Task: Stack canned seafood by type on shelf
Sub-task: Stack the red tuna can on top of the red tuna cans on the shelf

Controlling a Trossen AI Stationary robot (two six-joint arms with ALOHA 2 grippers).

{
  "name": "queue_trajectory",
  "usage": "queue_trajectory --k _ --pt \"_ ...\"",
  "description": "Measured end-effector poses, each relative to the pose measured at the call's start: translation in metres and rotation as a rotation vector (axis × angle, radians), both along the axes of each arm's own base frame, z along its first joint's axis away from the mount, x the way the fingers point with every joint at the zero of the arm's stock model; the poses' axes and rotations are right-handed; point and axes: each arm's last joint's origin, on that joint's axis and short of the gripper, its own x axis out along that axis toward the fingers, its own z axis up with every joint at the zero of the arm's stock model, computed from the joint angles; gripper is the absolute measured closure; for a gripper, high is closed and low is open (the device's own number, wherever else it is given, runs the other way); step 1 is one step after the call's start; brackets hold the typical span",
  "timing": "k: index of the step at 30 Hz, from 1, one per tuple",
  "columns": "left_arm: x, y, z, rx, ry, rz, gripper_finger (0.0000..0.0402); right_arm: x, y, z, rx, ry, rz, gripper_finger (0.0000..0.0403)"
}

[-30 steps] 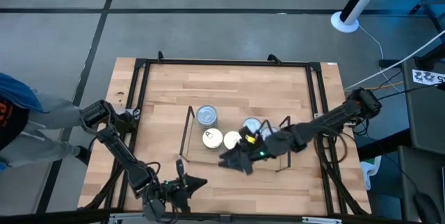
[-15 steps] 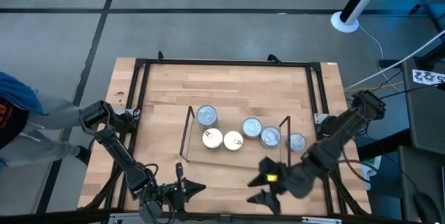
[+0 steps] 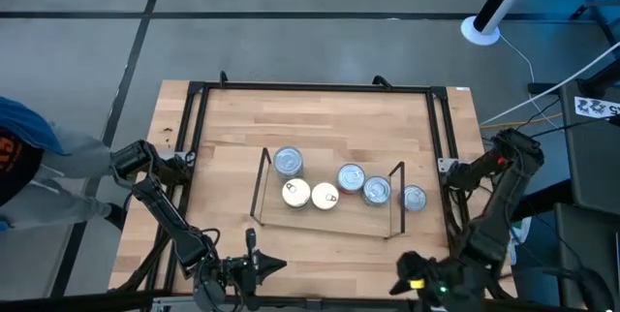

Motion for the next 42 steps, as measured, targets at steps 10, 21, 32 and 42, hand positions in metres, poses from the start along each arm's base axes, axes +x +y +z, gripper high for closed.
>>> queue_trajectory --k 10,21,32,42 --pt "0.0 0.0 0.0 -0.017 -0.003 0.004 0.04 -0.027 0.004 -0.013 0.005 0.203 -0.112 0.0121" --pt "0.0 0.0 0.0 -0.014 -0.001 0.004 0.04 -0.027 0.006 -0.037 -0.128 0.327 -0.109 0.0121" --pt "0.001 0.001 -0.001 -0.013 0.0 0.006 0.04 -0.036 -0.005 -0.063 -0.382 0.527 -0.094 0.0121" --pt "0.001 0.001 -0.001 -0.013 0.0 0.006 0.04 -0.045 -0.027 -0.065 -0.662 0.559 -0.109 0.0121"
